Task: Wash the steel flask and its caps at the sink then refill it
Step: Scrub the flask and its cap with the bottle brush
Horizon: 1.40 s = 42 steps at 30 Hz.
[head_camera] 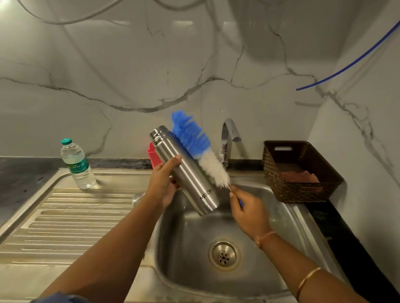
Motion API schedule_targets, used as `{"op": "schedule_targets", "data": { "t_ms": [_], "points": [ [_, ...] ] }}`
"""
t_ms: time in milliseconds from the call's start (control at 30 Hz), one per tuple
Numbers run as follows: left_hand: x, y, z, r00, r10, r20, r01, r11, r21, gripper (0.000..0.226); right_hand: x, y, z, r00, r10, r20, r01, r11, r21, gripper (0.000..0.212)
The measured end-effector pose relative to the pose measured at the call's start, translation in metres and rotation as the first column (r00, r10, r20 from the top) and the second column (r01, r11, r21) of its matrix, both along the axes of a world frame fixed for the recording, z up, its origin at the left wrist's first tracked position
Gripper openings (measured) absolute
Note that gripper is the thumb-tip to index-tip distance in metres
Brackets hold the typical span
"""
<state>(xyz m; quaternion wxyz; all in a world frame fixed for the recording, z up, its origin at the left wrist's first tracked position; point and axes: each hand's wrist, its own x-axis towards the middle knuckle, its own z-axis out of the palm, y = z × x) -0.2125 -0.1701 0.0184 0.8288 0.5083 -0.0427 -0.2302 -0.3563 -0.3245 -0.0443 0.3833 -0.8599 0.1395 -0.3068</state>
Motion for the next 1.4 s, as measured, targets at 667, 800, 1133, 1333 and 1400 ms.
{"op": "schedule_targets", "data": {
  "t_ms": [667,800,1133,1333,1400],
  "points": [
    [-0.003,-0.016,-0.007,0.992,-0.036,-0.123,0.034,0.999,-0.020,0.049,0.025,-0.013,0.044,0.977,0.110,-0.183,-0.069,0.974,0.215,0.022],
    [0.005,-0.014,-0.001,0.995,-0.006,-0.104,0.014,0.997,0.073,0.042,0.009,-0.025,0.035,0.987,0.087,-0.136,-0.047,0.962,0.270,0.023],
    [0.011,-0.013,-0.010,0.982,0.062,0.179,-0.106,0.963,0.248,0.062,0.005,0.000,0.008,0.980,0.077,-0.183,-0.011,0.941,0.339,0.024],
    [0.005,-0.018,-0.012,0.947,0.007,0.320,-0.115,0.940,0.320,0.070,0.016,-0.005,0.024,0.983,0.079,-0.166,-0.040,0.973,0.226,0.024],
    [0.008,-0.015,-0.008,0.937,0.018,0.348,-0.130,0.944,0.302,0.069,0.002,-0.017,0.004,0.961,0.073,-0.266,-0.020,0.980,0.199,0.025]
  ]
}}
